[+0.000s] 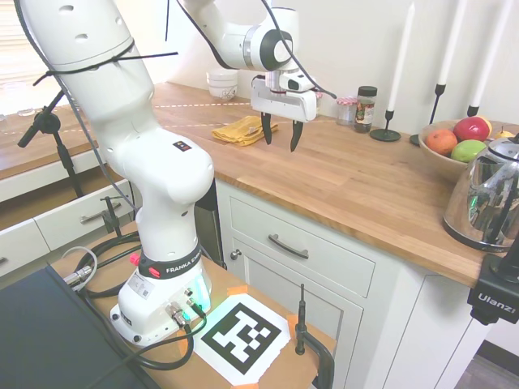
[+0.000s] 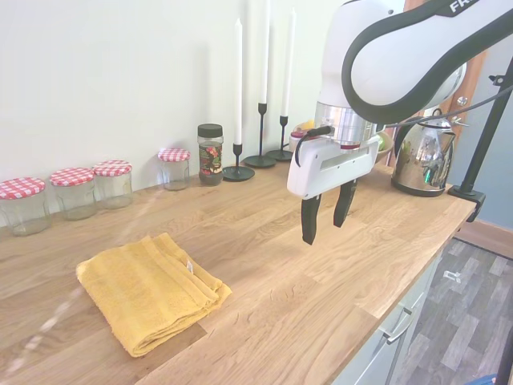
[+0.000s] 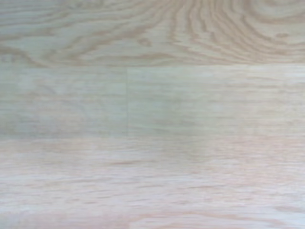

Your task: Wipe the counter

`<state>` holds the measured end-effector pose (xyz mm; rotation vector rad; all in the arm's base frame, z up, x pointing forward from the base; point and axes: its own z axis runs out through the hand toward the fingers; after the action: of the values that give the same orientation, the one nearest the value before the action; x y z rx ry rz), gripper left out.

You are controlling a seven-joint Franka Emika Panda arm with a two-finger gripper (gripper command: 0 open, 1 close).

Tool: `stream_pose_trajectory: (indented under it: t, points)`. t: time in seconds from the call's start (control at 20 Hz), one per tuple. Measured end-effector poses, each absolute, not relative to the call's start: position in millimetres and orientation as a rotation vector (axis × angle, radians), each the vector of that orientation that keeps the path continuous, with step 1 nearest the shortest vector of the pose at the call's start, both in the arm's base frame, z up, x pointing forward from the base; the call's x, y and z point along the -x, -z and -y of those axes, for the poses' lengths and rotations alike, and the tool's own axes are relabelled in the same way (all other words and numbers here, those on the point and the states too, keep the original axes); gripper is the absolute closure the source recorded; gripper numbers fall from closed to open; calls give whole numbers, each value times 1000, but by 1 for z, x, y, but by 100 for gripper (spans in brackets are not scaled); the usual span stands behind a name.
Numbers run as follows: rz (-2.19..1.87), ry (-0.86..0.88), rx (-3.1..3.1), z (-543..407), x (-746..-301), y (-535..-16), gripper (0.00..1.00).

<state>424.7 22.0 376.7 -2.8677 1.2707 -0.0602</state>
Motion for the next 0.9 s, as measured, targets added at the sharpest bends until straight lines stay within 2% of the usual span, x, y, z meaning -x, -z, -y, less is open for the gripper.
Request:
stream_pose_trajectory:
  t: [0.5,0.9]
  points:
    - [-1249,113,2850,-16,-447,-405,0]
    - [-1229,90,2862,-21,-464,-403,0]
